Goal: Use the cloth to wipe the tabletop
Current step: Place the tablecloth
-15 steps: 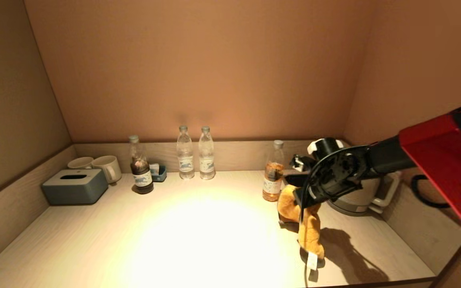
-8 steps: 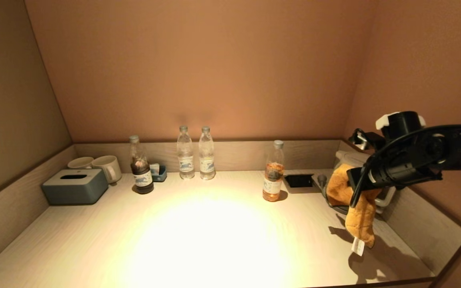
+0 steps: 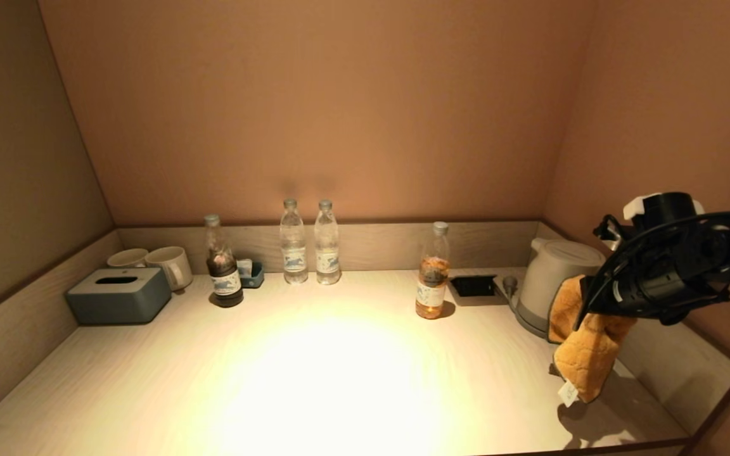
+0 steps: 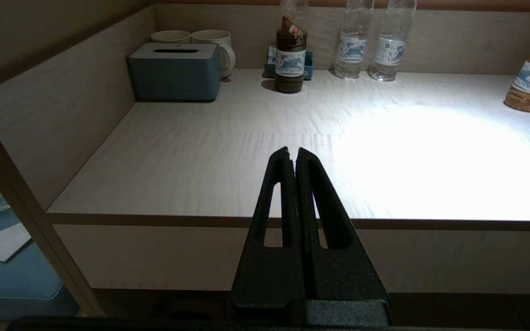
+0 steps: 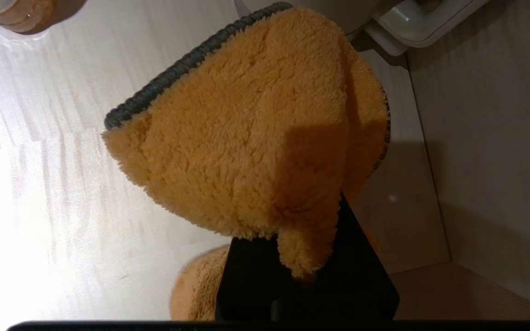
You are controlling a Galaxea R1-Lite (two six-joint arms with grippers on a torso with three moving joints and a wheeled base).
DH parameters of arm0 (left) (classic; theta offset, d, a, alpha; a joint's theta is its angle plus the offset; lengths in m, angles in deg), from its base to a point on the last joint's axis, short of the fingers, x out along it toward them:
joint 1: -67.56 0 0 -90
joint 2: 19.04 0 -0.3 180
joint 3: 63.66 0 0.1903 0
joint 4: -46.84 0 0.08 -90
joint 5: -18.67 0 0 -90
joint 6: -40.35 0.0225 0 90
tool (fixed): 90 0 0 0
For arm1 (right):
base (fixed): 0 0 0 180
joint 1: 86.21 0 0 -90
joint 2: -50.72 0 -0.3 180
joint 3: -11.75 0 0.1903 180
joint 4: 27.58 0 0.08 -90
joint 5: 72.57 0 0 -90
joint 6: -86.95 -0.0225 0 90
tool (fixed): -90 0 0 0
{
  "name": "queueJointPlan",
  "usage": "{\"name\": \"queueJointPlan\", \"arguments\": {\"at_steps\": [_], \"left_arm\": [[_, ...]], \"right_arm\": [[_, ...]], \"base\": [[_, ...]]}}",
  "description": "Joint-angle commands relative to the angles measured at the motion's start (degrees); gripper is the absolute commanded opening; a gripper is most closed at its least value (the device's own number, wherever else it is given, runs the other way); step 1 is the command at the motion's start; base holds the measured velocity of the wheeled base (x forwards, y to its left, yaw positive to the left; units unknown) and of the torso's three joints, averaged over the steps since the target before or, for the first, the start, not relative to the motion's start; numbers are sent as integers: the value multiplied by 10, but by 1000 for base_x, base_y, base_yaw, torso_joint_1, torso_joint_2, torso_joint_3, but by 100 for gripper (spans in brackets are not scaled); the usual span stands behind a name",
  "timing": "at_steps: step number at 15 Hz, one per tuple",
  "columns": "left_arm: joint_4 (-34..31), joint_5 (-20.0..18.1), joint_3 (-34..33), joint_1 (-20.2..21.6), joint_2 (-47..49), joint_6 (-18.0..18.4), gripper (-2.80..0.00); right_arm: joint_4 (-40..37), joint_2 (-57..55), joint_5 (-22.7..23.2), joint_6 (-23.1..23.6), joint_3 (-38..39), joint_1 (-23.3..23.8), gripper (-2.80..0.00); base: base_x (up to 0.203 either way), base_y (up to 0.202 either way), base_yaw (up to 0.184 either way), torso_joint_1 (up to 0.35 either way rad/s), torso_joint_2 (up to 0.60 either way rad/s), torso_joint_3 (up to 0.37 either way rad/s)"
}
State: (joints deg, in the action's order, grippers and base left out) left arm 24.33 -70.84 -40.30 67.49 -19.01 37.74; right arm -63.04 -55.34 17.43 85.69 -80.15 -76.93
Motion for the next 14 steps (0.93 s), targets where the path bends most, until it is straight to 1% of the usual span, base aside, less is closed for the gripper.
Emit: {"name": "queueJointPlan", "arguments": {"at_steps": [1,8,10,12,14], "left_arm": [[-1,0,0,0,0,0,-280],[0,0,0,0,0,0,-280],[0,0,0,0,0,0,-280],[0,0,0,0,0,0,-280],[0,0,0,0,0,0,-280]], "right_arm": [[1,-7,2,-53,10,0,-280],[4,-52,4,-77,5,0,-280],[4,-54,4,-78,5,0,-280],[5,-85,3,-82,3,1,-280],[6,-93,3,-83,3,1,-280]], "base": [[0,0,0,0,0,0],[0,0,0,0,0,0],[0,0,0,0,0,0],[0,0,0,0,0,0],[0,0,0,0,0,0]]}}
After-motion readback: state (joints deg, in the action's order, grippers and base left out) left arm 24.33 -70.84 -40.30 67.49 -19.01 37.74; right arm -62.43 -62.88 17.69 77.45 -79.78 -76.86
